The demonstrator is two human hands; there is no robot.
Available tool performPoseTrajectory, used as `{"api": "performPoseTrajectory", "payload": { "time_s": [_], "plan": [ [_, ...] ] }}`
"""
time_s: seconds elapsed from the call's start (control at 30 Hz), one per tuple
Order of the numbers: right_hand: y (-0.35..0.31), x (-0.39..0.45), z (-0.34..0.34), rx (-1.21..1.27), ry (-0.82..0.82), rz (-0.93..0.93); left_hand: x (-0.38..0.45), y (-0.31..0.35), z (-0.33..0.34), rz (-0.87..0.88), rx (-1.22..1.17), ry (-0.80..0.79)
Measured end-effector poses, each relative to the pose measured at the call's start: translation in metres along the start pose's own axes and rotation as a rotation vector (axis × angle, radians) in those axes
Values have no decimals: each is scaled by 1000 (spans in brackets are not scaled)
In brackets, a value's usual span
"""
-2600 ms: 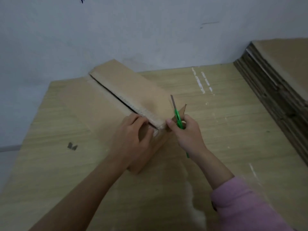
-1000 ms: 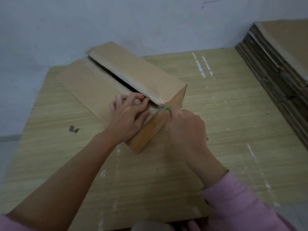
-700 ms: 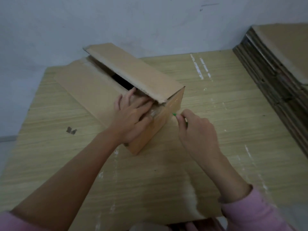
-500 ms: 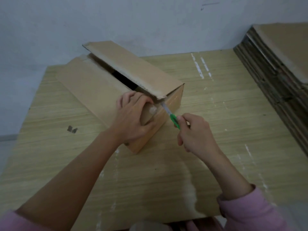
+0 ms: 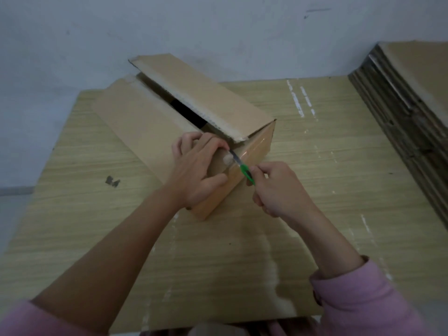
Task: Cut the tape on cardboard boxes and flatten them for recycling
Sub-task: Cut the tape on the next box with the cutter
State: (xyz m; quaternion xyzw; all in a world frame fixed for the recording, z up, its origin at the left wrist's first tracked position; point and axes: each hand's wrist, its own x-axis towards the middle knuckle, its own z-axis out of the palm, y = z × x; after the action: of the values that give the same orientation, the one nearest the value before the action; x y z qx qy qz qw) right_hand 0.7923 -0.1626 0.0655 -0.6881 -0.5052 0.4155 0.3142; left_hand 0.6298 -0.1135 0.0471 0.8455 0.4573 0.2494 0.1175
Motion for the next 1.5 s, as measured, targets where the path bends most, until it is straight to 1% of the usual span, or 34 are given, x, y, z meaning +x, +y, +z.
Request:
{"api": "performPoseTrajectory", "payload": {
  "time_s": [0.17, 0.33, 0.4, 0.47, 0.53, 0.67, 0.77, 0.83, 0.9, 0.97, 1.0, 1.07, 1.13, 1.2, 1.27, 1.3, 1.33, 1.37, 1.43, 1.5],
  "plan": [
    [-6, 6, 9, 159, -47, 128, 2, 2, 0, -18, -7, -8],
    [-5, 1, 7, 76, -59, 105, 3, 2, 1, -40, -15, -17],
    [-7, -4, 6, 82, -97, 112, 4, 2, 1, -38, -32, -9],
    [-9, -7, 14, 34, -164, 106, 8, 5, 1, -41, -61, 19],
    [-10, -7, 27, 1, -164, 78, 12, 7, 2, -39, -77, 39],
    [-2, -7, 25, -51, -53, -34, 9, 2, 3, -22, -89, 45],
    [22, -10, 1, -126, 109, -127, 12, -2, 5, -41, -110, 25],
    [45, -13, -15, -174, 187, -187, 16, -1, 8, -57, -109, 3],
    [69, -15, -27, -227, 300, -287, 16, -2, 11, -65, -96, -6],
    [95, -13, -38, -357, 427, -389, 14, -2, 12, -65, -82, 7],
    [110, -10, -42, -449, 478, -405, 14, -3, 12, -62, -70, 13],
    [137, -2, -49, -590, 537, -357, 14, -4, 14, -46, -26, 21],
    [156, 5, -52, -697, 561, -283, 15, -5, 15, -34, 17, 20],
    [164, 10, -53, -801, 561, -225, 14, -4, 14, -35, 29, 16],
    [160, 12, -50, -843, 577, -211, 13, -4, 14, -45, 33, 3],
    [153, 12, -46, -823, 598, -237, 13, -4, 14, -54, 46, -6],
    [145, 13, -40, -765, 621, -303, 13, -4, 14, -64, 62, -16],
    [134, 14, -32, -679, 627, -408, 13, -4, 15, -77, 71, -25],
    [107, 16, -14, -541, 572, -675, 13, -2, 15, -104, 67, -34],
    [79, 22, 1, -513, 512, -902, 13, 1, 14, -119, 39, -31]
  ]
}}
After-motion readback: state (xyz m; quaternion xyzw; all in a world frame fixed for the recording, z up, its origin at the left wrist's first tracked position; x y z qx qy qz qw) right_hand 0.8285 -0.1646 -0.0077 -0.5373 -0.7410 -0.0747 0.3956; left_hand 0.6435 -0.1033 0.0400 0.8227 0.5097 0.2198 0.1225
